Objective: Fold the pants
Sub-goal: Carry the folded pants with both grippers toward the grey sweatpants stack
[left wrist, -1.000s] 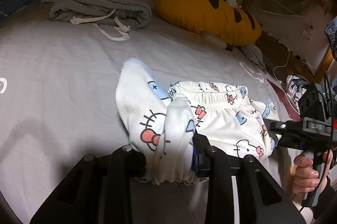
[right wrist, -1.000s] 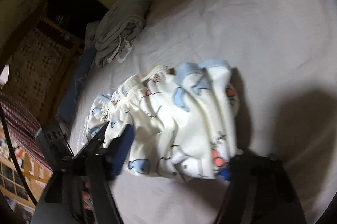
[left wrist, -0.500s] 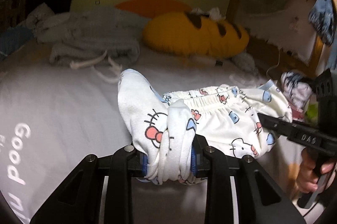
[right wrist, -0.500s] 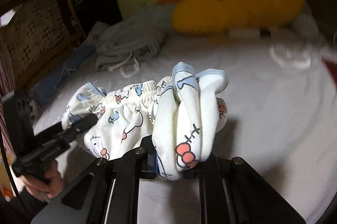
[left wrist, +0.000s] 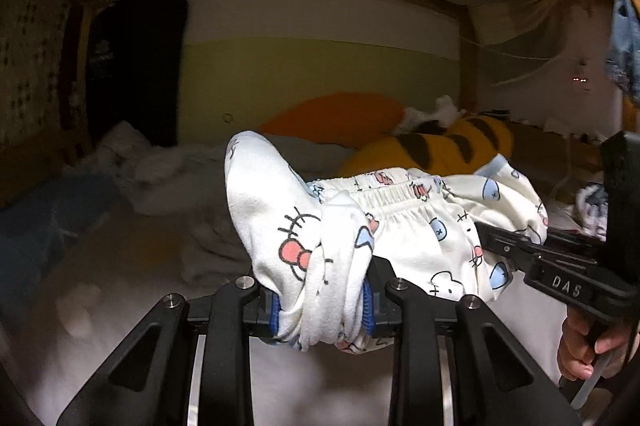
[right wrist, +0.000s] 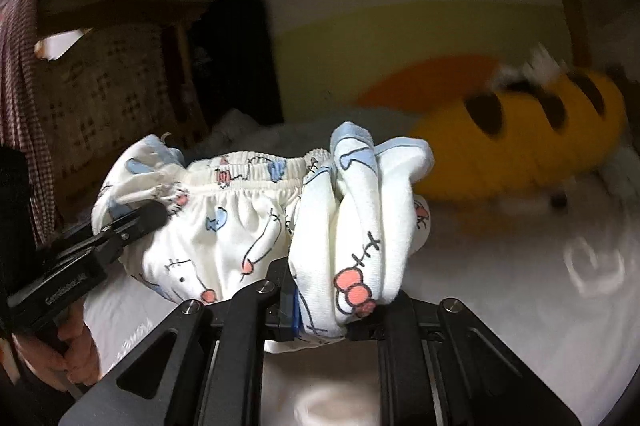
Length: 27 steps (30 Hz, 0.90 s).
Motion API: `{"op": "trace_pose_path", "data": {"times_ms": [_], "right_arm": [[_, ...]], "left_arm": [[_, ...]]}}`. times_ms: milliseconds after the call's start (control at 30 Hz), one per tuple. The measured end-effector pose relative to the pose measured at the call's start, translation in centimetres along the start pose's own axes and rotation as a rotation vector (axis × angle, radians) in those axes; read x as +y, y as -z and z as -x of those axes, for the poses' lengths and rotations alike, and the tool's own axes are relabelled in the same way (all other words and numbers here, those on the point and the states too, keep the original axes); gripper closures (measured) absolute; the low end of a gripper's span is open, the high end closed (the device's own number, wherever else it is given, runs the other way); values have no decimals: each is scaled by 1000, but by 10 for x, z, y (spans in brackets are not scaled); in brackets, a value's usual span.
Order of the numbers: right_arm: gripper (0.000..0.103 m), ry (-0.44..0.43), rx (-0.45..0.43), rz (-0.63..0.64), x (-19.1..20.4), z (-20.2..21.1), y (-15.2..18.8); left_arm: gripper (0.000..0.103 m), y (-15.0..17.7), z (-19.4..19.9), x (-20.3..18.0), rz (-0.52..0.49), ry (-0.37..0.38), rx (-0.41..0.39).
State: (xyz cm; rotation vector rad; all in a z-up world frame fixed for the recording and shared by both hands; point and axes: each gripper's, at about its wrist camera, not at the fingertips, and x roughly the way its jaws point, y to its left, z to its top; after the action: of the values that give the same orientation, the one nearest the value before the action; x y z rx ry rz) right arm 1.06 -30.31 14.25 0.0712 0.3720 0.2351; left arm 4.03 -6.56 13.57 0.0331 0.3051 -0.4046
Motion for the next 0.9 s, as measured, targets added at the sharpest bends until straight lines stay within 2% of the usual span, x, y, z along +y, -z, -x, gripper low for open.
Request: {"op": "trace_pose_path", "data": {"times_ms": [100, 233, 300, 333, 433, 500, 633, 700, 767, 900], "right_arm": [[89, -4, -46, 31, 18, -29, -28], [89, 8, -96, 33, 25, -79, -65], [89, 61, -142, 17, 23, -108, -84], [89, 62, -164, -11, 20, -126, -94], [89, 24, -149, -7, 19, -171, -110], [89, 23, -142, -18, 15, -203, -112], [89, -1, -76, -90, 7, -262, -82], [89, 64, -31, -47, 10, -295, -71], [89, 86, -10, -25, 13, -315, -63], [89, 138, 10, 7, 9, -337, -56]], "left_arm": [[75, -23, -17, 18, -29, -33, -52], [75, -50, -56, 53, -18, -55, -105], [74, -64, -82, 73, -10, -62, -163], [74, -71, -100, 83, -8, -54, -166], [74, -80, -143, 109, 15, -58, -150], [74, -72, -166, 125, 11, -57, -149], [74, -31, -213, 157, 22, -36, -121], [75, -22, -244, 158, -7, -77, -33], [75, -8, -258, 161, 5, -55, -42], [75, 10, -280, 155, -17, -70, 13]]}}
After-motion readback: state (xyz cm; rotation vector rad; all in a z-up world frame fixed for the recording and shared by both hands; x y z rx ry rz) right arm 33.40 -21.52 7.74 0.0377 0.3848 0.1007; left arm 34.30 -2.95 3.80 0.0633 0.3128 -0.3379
